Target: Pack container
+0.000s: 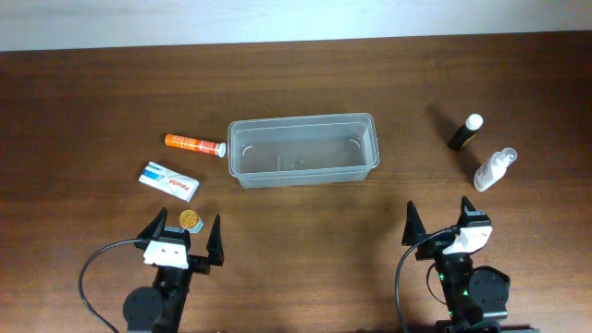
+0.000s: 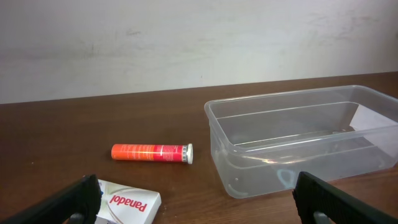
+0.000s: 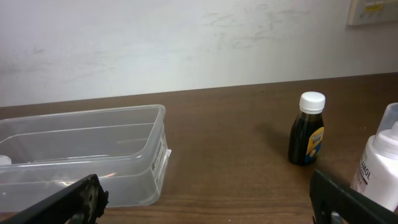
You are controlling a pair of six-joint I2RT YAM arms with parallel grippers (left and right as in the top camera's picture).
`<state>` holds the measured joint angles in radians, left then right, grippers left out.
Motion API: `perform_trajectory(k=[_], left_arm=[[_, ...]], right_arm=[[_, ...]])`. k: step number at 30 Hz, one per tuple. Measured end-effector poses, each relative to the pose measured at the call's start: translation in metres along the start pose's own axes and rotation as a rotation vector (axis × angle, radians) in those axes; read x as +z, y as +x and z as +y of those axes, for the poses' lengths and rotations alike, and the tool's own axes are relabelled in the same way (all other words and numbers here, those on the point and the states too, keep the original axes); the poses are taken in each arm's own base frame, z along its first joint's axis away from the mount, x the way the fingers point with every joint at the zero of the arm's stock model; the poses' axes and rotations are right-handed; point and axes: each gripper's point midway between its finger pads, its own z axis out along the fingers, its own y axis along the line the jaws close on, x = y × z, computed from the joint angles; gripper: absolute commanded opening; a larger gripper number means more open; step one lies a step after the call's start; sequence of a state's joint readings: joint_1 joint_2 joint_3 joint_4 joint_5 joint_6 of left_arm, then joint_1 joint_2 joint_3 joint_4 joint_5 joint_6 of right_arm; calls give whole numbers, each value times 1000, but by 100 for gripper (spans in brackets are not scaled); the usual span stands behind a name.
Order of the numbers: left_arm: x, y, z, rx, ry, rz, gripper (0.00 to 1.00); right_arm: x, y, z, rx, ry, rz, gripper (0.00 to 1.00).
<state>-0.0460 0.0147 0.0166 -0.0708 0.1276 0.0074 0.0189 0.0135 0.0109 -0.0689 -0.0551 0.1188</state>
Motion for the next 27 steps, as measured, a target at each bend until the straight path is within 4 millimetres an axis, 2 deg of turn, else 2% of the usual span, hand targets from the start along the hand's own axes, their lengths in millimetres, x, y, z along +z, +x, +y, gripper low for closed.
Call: perform_trajectory(k=[13, 16, 20, 25, 27], left_arm=[[0, 0, 0, 0, 0, 0, 100], [0, 0, 0, 0, 0, 0, 99], [0, 0, 0, 0, 0, 0, 99], [0, 0, 0, 0, 0, 0, 100], [0, 0, 0, 0, 0, 0, 99]], right_arm=[[0, 0, 0, 0, 1, 0, 98], [0, -1, -6, -15, 35, -5, 98], [-1, -18, -16, -22, 99, -77, 98], [-4, -16, -22, -23, 138, -32, 98], [-7, -25, -22, -20, 145, -7, 98]])
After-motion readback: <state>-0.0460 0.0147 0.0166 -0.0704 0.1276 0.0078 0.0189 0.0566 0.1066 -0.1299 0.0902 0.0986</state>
